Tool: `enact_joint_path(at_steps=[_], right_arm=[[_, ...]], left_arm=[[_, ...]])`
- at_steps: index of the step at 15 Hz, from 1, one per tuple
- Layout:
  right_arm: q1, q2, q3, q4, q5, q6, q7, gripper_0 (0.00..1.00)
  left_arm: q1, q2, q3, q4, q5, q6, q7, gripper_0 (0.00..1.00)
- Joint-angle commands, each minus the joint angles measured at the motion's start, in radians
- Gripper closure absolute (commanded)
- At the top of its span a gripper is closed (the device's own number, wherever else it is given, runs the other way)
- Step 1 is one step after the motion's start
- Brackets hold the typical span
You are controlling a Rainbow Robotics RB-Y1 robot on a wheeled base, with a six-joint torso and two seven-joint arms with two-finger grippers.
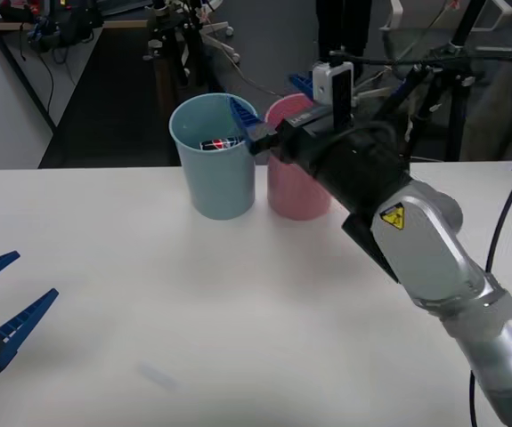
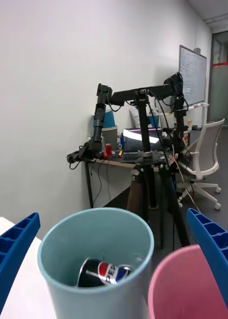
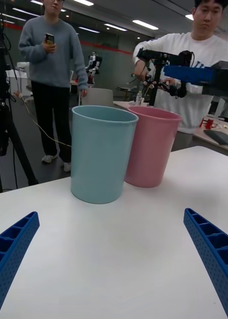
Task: Grasp the object on the table and drop it into the matching bin: aluminum can to the light blue bin, PET bottle to the pink bin.
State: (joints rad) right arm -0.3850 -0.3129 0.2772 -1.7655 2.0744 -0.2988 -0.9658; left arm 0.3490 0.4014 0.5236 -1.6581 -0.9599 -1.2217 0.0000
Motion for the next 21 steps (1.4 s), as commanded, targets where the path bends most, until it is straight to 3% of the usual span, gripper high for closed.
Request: enact_joint_path(at_steps=[1,4,7,10,16,21], right_arm=[[0.107,-0.106,-0.019,-0.086,-0.201,0.0,0.147,0.0],[0.222,-0.178,-0.112,-0.149,-0.415,-0.077,0.312,0.0],[0.31,-0.169,-0.283,-0.158,-0.593,-0.272,0.467,0.0],[0.394,-0.169,-0.441,-0.158,-0.709,-0.444,0.564,0.0],[0.575,-0.169,-0.664,-0.158,-0.841,-0.663,0.627,0.0],[0.715,-0.169,-0.76,-0.149,-0.916,-0.686,0.636,0.0]], left_arm=[[0.0,0.0,0.0,0.0,0.0,0.0,0.0,0.0],[0.0,0.0,0.0,0.0,0.0,0.0,0.0,0.0],[0.0,0.0,0.0,0.0,0.0,0.0,0.0,0.0],[0.0,0.0,0.0,0.0,0.0,0.0,0.0,0.0],[0.0,0.0,0.0,0.0,0.0,0.0,0.0,0.0],[0.0,0.0,0.0,0.0,0.0,0.0,0.0,0.0]])
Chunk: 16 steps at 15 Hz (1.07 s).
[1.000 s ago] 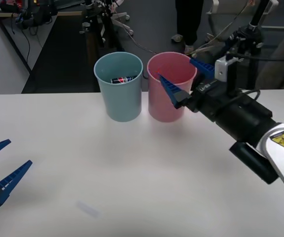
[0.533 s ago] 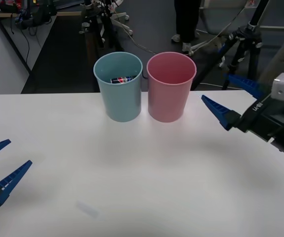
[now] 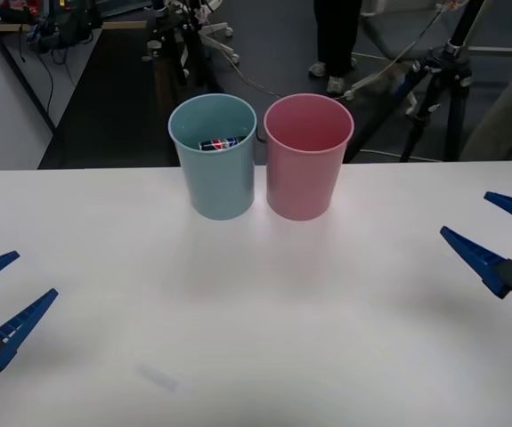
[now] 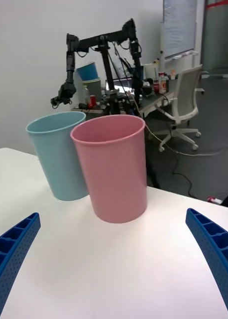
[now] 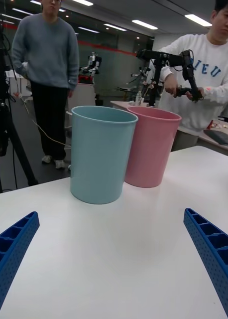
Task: Grasp the object on the table and drop it into the matching bin: aluminum can to the light blue bin, PET bottle to the pink bin.
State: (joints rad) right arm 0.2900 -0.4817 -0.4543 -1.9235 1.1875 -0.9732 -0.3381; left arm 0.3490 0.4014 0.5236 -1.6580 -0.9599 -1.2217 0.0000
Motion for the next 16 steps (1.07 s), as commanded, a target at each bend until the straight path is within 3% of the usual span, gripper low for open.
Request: enact_joint_path(at_steps=[1,8,16], right_arm=[[0.046,0.0,-0.046,0.026,-0.043,-0.045,0.01,0.0],[0.047,0.0,-0.152,0.141,-0.085,-0.217,0.076,0.0],[0.063,0.002,-0.155,0.146,-0.085,-0.214,0.11,0.0]], left_arm=[[0.0,0.0,0.0,0.0,0.0,0.0,0.0,0.0],[0.0,0.0,0.0,0.0,0.0,0.0,0.0,0.0],[0.0,0.0,0.0,0.0,0.0,0.0,0.0,0.0]])
